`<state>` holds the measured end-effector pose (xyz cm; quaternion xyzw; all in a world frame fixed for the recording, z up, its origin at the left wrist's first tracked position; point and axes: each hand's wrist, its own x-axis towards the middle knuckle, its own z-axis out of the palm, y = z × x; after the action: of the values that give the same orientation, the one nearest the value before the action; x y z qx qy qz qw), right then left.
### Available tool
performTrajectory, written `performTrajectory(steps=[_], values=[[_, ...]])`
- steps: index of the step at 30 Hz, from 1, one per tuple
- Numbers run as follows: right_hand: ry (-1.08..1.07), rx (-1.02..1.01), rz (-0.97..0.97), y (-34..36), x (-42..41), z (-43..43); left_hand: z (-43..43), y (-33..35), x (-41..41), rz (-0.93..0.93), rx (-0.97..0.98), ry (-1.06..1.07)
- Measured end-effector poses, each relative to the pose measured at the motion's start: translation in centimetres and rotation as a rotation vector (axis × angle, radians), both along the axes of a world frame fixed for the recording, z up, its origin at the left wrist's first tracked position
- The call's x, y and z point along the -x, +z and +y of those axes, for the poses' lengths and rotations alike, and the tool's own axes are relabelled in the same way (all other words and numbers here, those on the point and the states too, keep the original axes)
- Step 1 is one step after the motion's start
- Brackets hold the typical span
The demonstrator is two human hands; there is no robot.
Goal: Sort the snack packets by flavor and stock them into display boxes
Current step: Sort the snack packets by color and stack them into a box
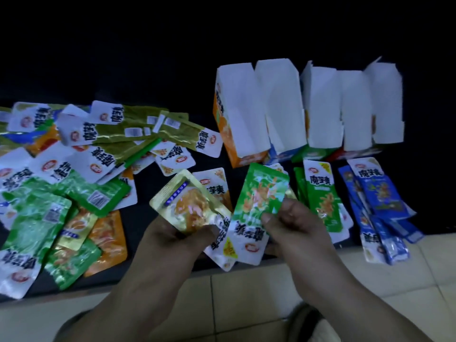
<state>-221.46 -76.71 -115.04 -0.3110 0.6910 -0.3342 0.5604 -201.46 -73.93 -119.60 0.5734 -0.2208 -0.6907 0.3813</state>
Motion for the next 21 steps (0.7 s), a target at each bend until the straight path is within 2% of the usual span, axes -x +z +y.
performTrajectory(steps=[2,7,13,17,21], values=[[-0.050,0.038,0.024,0.2,2.1,-0.5,-1.3,3.2,1.7,-0.048,0.049,0.075],[-0.100,0.173,0.204,0.4,7.5,-1.9,-2.0,4.1,4.5,-0.150,0.124,-0.082],[-0.011,0.298,0.429,-0.9,12.1,-3.4,-1.9,4.5,6.7,-0.211,0.103,-0.113],[0.135,0.289,0.734,-3.0,13.2,-4.3,-1.6,3.4,7.2,-0.278,0.101,-0.071],[0.174,0.249,0.907,-4.3,13.9,-4.6,-1.5,2.4,6.9,-0.282,0.065,-0.005]])
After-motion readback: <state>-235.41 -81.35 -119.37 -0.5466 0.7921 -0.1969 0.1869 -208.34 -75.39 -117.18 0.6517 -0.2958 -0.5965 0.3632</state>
